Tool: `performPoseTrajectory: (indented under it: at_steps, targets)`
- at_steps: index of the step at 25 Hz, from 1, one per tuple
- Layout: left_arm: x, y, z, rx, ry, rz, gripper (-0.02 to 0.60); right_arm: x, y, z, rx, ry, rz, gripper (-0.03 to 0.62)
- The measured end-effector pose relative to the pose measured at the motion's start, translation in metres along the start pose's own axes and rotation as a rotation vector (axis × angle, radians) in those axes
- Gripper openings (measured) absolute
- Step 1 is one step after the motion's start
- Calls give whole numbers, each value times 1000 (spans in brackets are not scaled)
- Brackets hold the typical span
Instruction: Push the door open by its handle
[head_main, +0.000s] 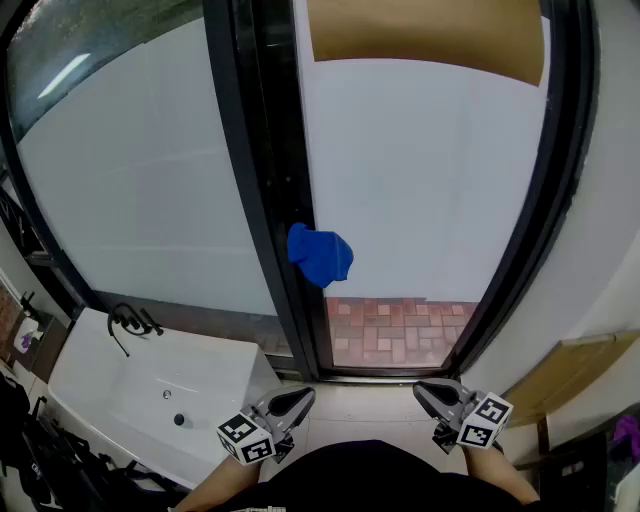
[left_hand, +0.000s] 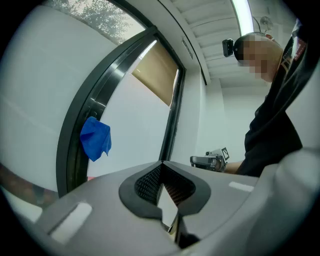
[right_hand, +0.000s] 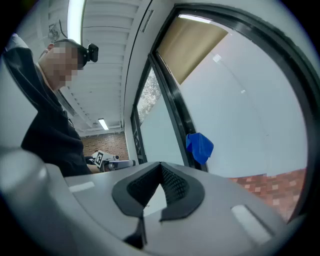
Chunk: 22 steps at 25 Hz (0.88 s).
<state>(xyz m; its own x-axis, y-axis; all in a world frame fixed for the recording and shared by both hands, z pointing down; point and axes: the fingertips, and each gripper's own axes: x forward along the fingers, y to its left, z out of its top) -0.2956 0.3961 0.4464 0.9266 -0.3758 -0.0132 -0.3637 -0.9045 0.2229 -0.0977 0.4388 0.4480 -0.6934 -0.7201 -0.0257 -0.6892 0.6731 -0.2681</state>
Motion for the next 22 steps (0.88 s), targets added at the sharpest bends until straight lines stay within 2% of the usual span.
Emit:
performPoseTrajectory:
  at_steps: [6,10,14,19,22]
  targets:
    - [39,-11,8,-4,12,20,0,-23,-27,16,-44,22,3,0]
    - [67,-16,6,-35,-14,24,0,-35,-50,34,-73,27,27,0]
    - [87,-17,14,-28,-22,80,0,-46,-79,46,-69,32,56,0]
    - [90,15,7,-61,-3,109,0,-21,-107,38,-43,43,64,0]
    - [90,62,8,-61,-17,112,0,20,-119,32,-45,56,82,0]
